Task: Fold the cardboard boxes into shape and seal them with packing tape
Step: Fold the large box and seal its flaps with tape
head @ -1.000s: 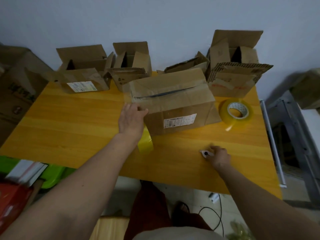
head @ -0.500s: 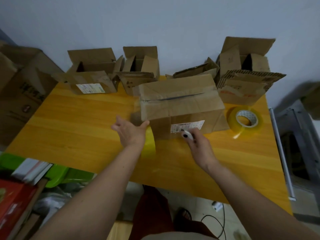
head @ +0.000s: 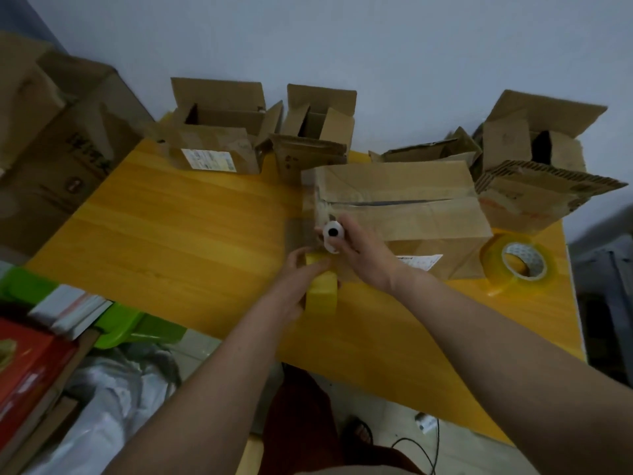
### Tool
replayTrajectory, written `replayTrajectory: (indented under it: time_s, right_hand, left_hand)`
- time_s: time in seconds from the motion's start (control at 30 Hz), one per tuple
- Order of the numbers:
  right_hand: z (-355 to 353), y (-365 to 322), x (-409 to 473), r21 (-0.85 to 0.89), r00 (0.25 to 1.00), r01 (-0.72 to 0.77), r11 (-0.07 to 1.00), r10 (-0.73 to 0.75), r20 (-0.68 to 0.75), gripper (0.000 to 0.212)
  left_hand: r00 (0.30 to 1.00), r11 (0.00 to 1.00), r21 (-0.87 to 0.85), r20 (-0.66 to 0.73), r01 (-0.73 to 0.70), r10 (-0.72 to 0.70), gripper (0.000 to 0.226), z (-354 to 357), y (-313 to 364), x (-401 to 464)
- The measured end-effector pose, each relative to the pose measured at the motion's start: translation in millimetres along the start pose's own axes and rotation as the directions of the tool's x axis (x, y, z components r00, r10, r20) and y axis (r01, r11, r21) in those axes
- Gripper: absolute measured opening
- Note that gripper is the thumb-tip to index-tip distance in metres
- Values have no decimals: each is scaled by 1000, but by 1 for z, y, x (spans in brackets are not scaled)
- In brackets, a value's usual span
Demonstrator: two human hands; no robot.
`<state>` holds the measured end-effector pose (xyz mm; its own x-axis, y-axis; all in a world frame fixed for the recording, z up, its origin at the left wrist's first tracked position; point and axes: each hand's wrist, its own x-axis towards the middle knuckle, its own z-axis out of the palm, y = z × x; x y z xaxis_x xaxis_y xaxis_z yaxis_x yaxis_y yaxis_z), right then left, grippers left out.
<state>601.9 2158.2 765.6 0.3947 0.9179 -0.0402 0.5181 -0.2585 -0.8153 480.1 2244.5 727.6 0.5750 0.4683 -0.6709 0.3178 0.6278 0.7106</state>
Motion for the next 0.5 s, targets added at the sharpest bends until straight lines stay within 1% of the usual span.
replayTrajectory:
  time_s: [0.07, 0.17, 0.23, 0.27, 0.33, 0.43, 0.5]
  right_hand:
    - [1, 2, 0, 9, 1000, 7, 1000, -7, 8, 4]
    - [4, 3, 1, -6, 1000, 3, 1000, -3, 21, 5]
    - [5, 0, 2, -5, 999, -21, 1000, 21, 31, 16]
    - [5, -2, 2, 0, 999, -27, 1000, 27, 34, 20]
    - [4, -5, 3, 32, 998, -47, 998, 46, 31, 21]
    - [2, -5, 5, 83, 997, -77, 994, 77, 10, 10]
    - [2, -7, 5, 79, 995, -95, 992, 96, -2, 8]
  left_hand:
    - [998, 997, -45, 9, 63, -62, 67, 1, 6, 2]
    - [988, 989, 13, -30, 149, -149, 59, 1, -3, 6]
    - [977, 978, 21, -54, 206, -204, 53, 0, -12, 3]
    - [977, 978, 2, -52, 209, -209, 53, 1, -14, 1]
    - [987, 989, -14, -66, 147, -148, 53, 2, -17, 1]
    - [993, 1000, 1, -115, 27, -27, 36, 1, -18, 1]
    - [991, 999, 27, -131, -33, 37, 28, -1, -17, 0]
